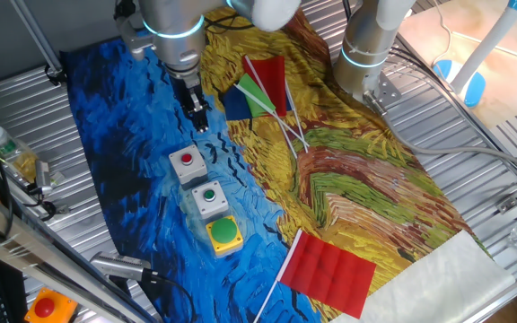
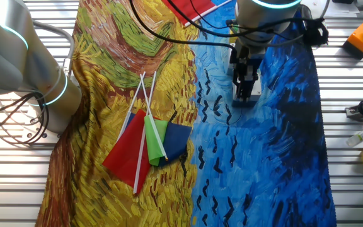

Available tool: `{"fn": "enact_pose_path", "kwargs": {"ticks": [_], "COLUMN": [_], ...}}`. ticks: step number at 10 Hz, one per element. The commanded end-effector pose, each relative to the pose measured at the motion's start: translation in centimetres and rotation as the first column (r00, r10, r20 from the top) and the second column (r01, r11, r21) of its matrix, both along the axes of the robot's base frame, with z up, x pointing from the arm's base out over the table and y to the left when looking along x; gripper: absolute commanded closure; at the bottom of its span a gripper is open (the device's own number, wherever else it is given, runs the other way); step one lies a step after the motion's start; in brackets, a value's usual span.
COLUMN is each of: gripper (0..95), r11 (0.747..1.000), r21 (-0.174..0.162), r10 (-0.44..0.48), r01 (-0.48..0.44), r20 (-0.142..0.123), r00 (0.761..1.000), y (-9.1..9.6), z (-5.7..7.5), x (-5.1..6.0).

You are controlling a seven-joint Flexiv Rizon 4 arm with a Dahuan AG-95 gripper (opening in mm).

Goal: Press three buttons from left to right in sequence

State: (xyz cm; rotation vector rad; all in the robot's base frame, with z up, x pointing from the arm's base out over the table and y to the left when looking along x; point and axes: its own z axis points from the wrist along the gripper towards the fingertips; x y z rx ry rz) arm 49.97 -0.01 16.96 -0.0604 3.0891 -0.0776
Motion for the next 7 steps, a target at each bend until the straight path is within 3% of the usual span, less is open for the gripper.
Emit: {"fn": "enact_pose_path", "kwargs": {"ticks": [1, 7], "gripper": [95.0, 95.0], "r11": [1.0, 1.0], "r21": [-0.008, -0.002], "r10": [0.008, 0.003], "r01": [-0.008, -0.003], "r20": [0.005, 0.004], "r00": [1.0, 1.0], "y": [0.01, 0.0], "z": [0.06, 0.08], "x": [0.05, 0.07]}}
